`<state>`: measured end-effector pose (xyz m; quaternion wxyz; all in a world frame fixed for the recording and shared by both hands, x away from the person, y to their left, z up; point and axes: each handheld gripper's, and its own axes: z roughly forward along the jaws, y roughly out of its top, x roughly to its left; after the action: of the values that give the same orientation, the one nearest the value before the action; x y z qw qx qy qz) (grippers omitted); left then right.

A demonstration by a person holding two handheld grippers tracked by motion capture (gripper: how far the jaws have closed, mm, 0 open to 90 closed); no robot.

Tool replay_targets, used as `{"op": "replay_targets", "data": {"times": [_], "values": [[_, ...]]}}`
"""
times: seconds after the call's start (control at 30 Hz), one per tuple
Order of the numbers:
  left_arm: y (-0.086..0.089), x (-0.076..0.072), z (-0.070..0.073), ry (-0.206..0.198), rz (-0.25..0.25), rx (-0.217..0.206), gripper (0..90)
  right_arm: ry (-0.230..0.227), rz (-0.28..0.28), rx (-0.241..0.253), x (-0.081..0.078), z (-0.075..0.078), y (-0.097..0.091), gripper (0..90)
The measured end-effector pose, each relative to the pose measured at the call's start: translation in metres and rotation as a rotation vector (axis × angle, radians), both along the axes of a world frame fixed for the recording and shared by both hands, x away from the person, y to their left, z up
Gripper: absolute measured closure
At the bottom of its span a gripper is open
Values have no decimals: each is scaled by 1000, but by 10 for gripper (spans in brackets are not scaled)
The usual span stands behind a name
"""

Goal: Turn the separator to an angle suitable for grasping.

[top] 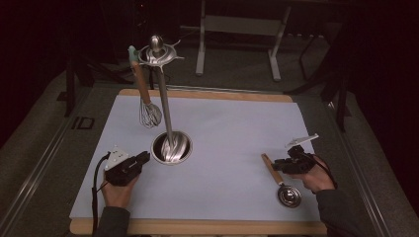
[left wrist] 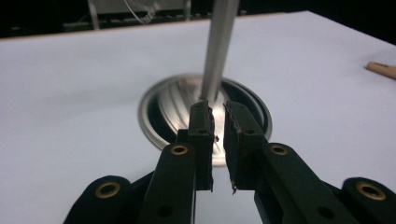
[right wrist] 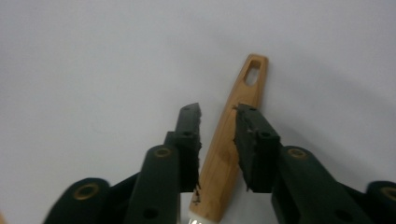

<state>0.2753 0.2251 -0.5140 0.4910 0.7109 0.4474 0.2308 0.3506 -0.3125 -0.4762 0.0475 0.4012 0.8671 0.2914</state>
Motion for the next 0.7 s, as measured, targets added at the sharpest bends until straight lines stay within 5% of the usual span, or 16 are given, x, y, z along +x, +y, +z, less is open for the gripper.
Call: {"op": "replay_targets", "data": {"times": [0.27,0.7], "values": [[-6,-2,-13,25,1,-15,811,72,-5,4,-7,-6,-1,620],[-8,-2,-20,38,4,-15,807,130,-44,38,-12,-13,-12,665]]}}
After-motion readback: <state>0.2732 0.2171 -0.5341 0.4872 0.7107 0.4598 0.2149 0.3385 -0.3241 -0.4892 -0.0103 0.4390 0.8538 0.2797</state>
